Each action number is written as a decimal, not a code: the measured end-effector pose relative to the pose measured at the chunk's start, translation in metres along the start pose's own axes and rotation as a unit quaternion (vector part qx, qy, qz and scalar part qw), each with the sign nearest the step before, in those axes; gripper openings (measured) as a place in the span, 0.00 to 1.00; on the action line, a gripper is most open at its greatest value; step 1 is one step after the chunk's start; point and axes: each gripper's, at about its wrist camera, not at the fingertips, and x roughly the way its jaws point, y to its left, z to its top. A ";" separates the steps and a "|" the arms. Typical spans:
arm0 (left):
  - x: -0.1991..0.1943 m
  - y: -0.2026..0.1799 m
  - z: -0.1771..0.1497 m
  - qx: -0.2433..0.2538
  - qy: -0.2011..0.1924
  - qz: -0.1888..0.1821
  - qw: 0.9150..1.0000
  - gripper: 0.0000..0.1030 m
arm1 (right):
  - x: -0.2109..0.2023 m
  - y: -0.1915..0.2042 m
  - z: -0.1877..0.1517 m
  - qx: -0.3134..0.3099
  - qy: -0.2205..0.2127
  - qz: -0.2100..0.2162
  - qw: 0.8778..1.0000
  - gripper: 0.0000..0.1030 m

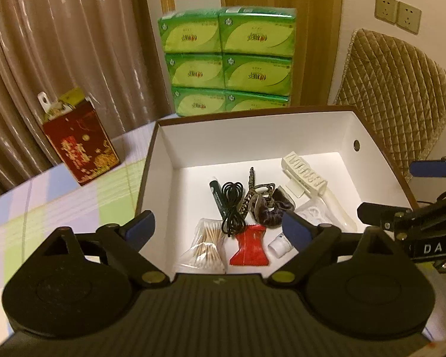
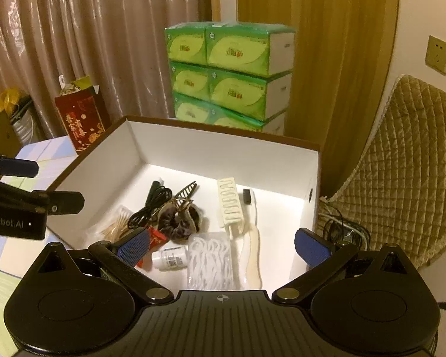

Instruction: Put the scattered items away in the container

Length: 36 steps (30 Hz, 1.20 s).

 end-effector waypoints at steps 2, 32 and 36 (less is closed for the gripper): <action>-0.010 -0.002 -0.004 -0.001 -0.006 0.005 1.000 0.92 | -0.007 0.002 -0.003 -0.001 -0.003 0.000 1.000 0.98; -0.099 -0.010 -0.056 -0.045 0.001 -0.004 0.999 0.97 | -0.097 0.039 -0.044 0.018 -0.029 -0.020 0.999 0.98; -0.110 -0.005 -0.065 -0.038 0.000 -0.013 0.999 0.97 | -0.109 0.051 -0.050 0.024 -0.032 -0.031 0.999 0.98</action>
